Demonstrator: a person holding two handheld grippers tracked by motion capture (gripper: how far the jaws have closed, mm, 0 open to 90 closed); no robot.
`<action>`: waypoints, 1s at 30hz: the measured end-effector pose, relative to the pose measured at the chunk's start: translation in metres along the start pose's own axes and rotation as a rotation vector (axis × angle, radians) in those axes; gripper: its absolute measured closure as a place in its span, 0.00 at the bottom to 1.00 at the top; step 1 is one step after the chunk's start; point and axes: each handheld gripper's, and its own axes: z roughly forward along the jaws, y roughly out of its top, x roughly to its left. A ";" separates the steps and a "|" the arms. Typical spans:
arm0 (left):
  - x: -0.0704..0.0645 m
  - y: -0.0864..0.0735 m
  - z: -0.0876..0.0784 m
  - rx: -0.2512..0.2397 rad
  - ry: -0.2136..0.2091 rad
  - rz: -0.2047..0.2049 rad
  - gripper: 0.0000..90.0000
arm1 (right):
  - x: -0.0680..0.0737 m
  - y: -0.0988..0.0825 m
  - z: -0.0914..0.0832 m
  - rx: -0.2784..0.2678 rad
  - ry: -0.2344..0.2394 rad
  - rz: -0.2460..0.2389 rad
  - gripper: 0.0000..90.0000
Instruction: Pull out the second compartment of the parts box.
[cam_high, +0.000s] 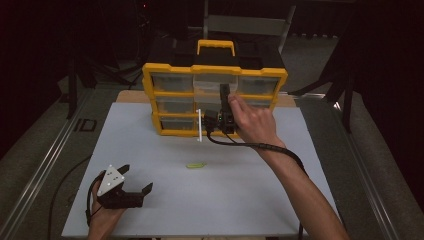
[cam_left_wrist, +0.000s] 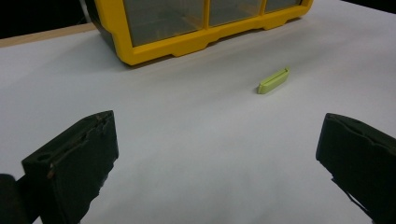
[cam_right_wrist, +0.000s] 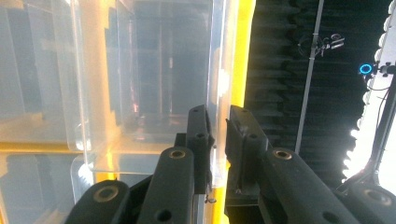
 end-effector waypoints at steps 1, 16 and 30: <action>0.000 0.000 0.000 -0.001 0.000 -0.002 0.00 | 0.000 0.000 -0.001 -0.002 -0.001 0.002 0.88; 0.000 0.000 0.000 0.001 0.001 -0.002 0.00 | -0.001 -0.001 -0.020 -0.019 0.004 -0.010 0.88; 0.000 0.000 0.000 0.001 0.000 -0.002 0.00 | -0.003 -0.003 -0.037 -0.038 0.003 -0.019 0.88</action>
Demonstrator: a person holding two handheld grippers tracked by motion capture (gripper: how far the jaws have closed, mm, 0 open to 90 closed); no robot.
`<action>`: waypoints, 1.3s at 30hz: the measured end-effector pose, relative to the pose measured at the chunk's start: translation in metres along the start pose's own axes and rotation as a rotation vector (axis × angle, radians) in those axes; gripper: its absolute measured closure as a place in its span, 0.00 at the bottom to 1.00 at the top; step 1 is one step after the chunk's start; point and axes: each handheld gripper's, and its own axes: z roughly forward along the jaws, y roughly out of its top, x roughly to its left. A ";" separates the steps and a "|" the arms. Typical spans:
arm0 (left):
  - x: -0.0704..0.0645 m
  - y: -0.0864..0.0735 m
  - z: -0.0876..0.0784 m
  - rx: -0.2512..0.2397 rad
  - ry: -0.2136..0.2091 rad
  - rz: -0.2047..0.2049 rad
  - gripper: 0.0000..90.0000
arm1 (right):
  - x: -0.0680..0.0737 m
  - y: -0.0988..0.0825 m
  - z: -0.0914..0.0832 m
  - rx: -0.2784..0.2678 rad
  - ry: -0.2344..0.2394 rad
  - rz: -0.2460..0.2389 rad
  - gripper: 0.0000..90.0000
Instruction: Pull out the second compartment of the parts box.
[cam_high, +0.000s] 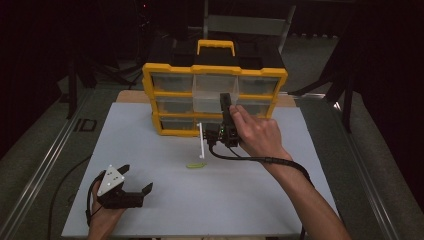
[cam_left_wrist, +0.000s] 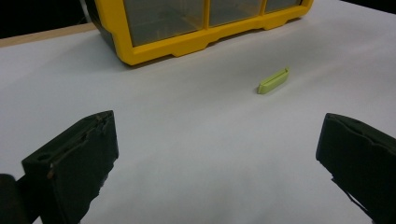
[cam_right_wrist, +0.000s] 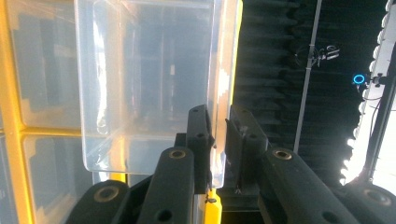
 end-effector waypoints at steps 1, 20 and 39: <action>0.000 0.000 0.000 0.000 0.000 0.000 0.00 | 0.000 0.000 -0.001 -0.003 0.000 0.001 0.88; 0.000 0.000 0.000 0.001 0.001 0.000 0.00 | 0.002 -0.001 -0.012 -0.017 0.007 0.009 0.87; -0.001 0.000 0.000 0.004 0.003 0.000 0.00 | 0.018 -0.011 -0.015 -0.038 -0.078 0.098 0.40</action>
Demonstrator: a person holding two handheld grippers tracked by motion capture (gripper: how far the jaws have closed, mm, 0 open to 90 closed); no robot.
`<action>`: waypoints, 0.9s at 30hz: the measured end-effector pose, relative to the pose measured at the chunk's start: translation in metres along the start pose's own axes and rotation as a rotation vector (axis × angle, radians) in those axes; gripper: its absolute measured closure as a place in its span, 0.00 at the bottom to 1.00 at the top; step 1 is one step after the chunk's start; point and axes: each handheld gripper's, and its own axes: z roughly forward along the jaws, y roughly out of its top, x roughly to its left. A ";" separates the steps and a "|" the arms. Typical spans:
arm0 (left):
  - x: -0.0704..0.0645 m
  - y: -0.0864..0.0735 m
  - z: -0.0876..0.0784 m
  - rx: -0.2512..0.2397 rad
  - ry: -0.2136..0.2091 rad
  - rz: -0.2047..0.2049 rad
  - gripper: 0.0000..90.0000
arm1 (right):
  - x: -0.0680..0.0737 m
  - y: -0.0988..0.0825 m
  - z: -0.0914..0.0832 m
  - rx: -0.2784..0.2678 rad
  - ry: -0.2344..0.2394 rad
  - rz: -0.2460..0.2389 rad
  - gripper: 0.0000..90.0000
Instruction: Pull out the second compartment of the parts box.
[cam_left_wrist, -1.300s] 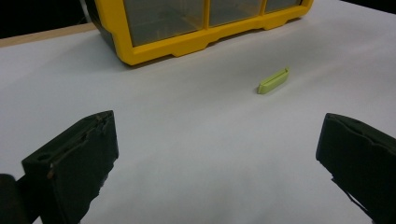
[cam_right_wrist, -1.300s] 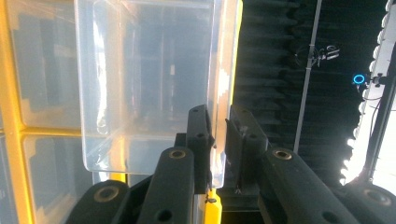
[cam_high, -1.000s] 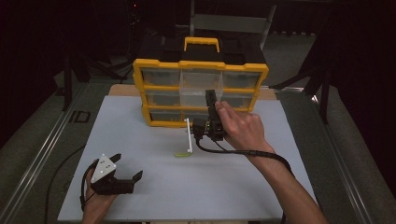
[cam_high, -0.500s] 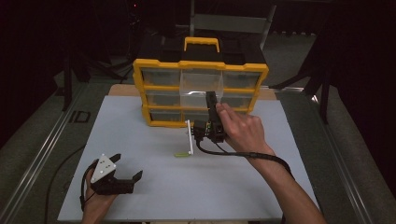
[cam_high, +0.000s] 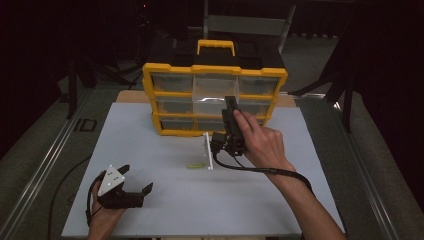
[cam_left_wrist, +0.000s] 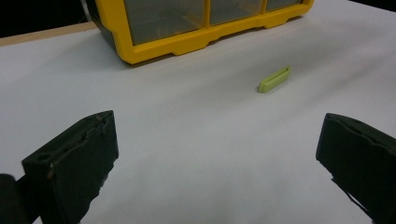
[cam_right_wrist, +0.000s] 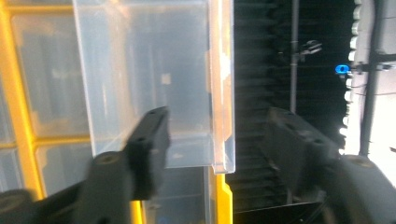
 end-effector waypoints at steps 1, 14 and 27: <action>0.000 0.000 0.000 0.000 0.000 0.000 0.00 | 0.002 0.000 0.000 -0.007 -0.010 0.005 0.34; -0.001 0.000 0.000 0.004 0.003 0.004 0.00 | 0.025 -0.005 -0.012 -0.011 0.003 0.089 0.18; -0.001 0.000 0.000 0.002 0.005 0.003 0.00 | 0.065 -0.016 -0.026 -0.001 0.116 0.205 0.15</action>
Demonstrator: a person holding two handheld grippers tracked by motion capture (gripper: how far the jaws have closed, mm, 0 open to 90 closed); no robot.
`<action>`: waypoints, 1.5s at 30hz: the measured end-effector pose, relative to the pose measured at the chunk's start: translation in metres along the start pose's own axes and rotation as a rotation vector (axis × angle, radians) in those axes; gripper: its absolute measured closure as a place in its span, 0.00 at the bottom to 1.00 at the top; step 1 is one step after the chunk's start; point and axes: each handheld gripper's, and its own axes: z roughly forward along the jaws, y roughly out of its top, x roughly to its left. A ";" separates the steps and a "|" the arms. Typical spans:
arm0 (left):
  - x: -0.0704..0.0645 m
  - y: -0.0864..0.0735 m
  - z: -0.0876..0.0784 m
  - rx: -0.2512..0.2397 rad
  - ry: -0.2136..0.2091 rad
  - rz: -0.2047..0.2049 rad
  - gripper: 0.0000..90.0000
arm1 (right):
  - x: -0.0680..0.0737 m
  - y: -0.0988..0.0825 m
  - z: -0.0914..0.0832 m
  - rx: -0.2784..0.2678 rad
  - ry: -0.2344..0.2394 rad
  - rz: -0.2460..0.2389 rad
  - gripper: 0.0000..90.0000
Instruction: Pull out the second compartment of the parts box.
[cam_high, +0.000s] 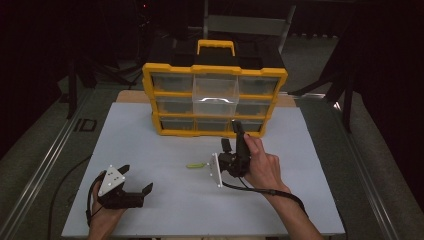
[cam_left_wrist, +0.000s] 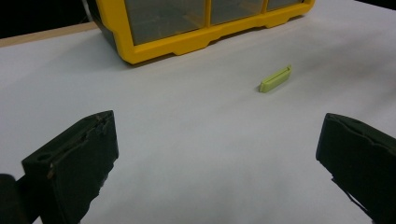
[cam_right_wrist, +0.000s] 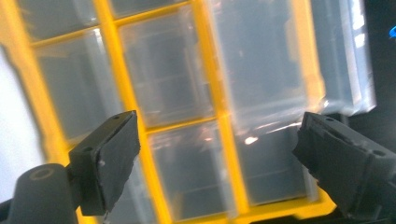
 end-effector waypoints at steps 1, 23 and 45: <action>0.000 0.000 0.000 0.001 0.000 0.002 0.00 | 0.003 -0.002 -0.001 0.001 0.007 0.011 0.14; 0.001 0.000 0.000 -0.007 0.003 -0.011 0.00 | 0.024 -0.068 -0.019 0.035 0.355 0.743 0.12; 0.002 0.031 0.000 -0.022 -0.031 0.007 0.00 | 0.030 -0.162 -0.058 -0.039 0.462 1.138 0.13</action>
